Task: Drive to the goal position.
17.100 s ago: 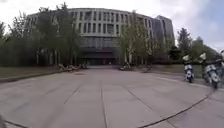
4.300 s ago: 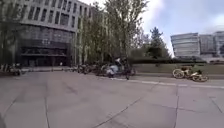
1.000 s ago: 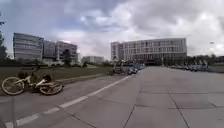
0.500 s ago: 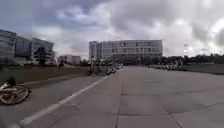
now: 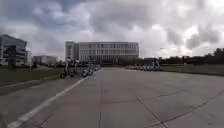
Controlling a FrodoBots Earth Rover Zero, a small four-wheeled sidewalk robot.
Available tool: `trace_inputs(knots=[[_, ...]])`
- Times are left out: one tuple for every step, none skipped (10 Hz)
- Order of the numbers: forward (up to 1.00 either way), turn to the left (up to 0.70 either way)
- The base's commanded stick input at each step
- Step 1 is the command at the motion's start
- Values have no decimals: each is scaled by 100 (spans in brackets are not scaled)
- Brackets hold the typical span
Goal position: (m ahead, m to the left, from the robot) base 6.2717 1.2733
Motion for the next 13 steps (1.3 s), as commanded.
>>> trace_inputs(knots=[[70, -35], [70, -35], [70, -35], [70, -35], [70, -35], [70, -35], [70, -13], [70, 9], [70, 31], [70, 35], [70, 35], [70, 35], [70, 35]])
